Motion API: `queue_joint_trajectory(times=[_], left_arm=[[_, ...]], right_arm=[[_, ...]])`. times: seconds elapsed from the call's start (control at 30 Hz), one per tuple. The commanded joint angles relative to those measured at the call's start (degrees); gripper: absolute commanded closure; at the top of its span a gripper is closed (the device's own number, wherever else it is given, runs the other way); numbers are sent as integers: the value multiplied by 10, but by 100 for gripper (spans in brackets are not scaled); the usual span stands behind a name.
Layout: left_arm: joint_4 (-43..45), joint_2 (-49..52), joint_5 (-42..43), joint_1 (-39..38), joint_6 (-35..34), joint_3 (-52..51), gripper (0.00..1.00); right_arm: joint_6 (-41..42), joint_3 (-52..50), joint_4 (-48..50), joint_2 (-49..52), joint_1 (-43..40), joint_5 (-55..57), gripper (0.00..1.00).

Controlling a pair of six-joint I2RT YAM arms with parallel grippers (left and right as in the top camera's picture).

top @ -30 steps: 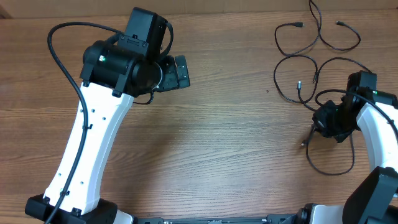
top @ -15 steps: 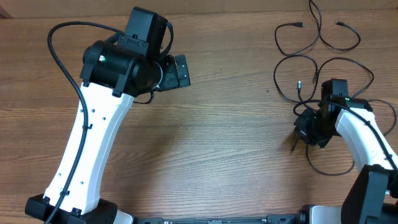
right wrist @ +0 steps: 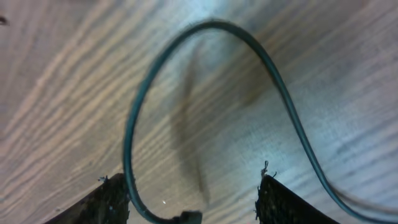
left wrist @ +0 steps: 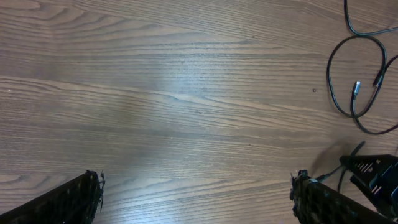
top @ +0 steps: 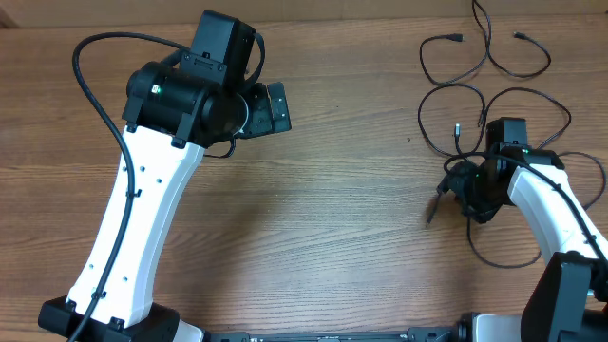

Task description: Untangle cables

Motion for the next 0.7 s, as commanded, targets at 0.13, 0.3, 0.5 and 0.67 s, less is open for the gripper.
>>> queue_joint_trajectory(times=[0.13,0.3,0.5,0.67], left_arm=[[0,5,-10,2,-3,2,0],[0,5,-10,2,-3,2,0],[0,5,-10,2,-3,2,0],[0,5,-9,2,-3,2,1]], right_arm=[[-22,0,62,-2,3,-46,32],[-22,0,77,-2,3,-59,32],[-11,0,89,20,15,-64,50],[44,0,81,40,31,-40,70]])
